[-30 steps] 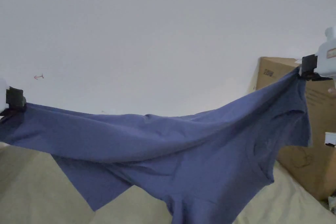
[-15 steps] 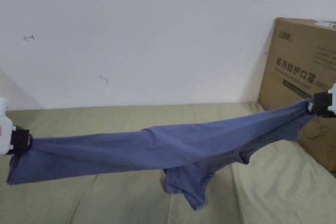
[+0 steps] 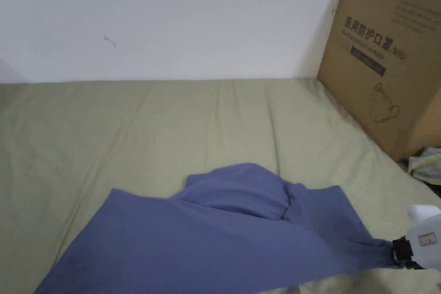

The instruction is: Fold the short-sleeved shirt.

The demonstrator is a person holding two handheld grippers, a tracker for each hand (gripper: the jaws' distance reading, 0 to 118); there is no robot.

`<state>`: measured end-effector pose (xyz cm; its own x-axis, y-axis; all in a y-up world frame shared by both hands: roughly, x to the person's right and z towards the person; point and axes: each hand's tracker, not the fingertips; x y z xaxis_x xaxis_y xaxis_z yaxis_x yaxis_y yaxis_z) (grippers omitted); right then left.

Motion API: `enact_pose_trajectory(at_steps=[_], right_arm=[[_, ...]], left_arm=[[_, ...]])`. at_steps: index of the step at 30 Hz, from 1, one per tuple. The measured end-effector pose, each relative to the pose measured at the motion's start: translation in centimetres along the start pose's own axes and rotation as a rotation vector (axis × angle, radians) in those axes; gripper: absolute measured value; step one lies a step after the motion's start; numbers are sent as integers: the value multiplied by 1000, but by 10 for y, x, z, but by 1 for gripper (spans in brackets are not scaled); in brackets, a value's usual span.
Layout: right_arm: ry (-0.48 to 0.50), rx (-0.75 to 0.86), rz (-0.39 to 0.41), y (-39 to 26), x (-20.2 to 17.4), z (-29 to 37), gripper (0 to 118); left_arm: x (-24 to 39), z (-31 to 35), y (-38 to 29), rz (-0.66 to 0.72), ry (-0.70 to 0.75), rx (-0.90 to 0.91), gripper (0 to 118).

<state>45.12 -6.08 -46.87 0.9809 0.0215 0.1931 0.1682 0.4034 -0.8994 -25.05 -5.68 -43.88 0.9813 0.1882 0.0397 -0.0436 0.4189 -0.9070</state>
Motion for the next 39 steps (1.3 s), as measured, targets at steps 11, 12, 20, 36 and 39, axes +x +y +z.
enact_pose_trajectory(at_steps=[11, 12, 20, 36, 39], right_arm=[[-76, -41, -24, -10, -9, -23, 15], [-87, -60, -26, -9, -6, -23, 28], [-24, 297, -234, -32, 0, 80, 95], [216, 498, -179, -90, -107, 166, 1], [223, 498, -142, -88, -112, 166, 1]], left_arm=[[11, 1, 15, -117, 59, -56, 2], [11, 4, 16, -119, 56, -54, 9], [27, 62, 22, -141, -21, 142, 117], [162, 111, 23, -436, -56, 375, 0], [155, 99, 54, -410, -81, 365, 0]])
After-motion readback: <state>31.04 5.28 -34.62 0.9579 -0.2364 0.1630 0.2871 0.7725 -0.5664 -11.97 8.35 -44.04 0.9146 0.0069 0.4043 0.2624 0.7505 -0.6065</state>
